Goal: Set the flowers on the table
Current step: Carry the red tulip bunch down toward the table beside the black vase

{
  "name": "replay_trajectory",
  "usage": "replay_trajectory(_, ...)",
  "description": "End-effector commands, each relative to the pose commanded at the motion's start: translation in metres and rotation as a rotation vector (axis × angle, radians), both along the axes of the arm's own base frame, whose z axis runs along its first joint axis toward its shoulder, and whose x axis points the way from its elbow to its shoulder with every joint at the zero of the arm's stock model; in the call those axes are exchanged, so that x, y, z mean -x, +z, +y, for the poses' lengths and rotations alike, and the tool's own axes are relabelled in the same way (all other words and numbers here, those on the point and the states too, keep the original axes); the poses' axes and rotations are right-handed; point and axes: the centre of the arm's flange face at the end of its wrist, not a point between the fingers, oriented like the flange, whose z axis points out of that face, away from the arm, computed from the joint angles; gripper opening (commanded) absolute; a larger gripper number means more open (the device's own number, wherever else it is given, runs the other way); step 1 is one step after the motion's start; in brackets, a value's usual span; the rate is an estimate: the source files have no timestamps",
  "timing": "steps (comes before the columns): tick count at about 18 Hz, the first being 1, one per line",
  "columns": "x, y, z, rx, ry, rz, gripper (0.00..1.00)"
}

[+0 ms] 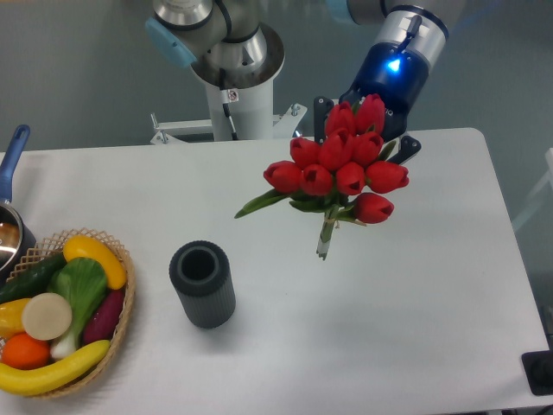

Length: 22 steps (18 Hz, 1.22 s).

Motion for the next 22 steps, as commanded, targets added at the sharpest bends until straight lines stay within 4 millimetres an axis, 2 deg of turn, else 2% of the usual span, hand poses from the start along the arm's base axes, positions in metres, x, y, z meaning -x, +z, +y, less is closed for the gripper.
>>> replay_trajectory(2, -0.004, -0.007, 0.000, 0.004, -0.010, 0.011, 0.34)
replay_trajectory(7, 0.003, 0.004, -0.005, 0.035, 0.019, 0.061, 0.35)
replay_trajectory(11, 0.003, 0.018, -0.011, 0.185, 0.115, 0.163, 0.34)
replay_trajectory(13, 0.002, 0.019, -0.014, 0.260, 0.157, 0.205, 0.34)
replay_trajectory(17, -0.016, -0.005, 0.000, 0.438, 0.112, 0.358, 0.34)
replay_trajectory(22, -0.027, -0.050, 0.016, 0.729, 0.007, 0.475, 0.34)
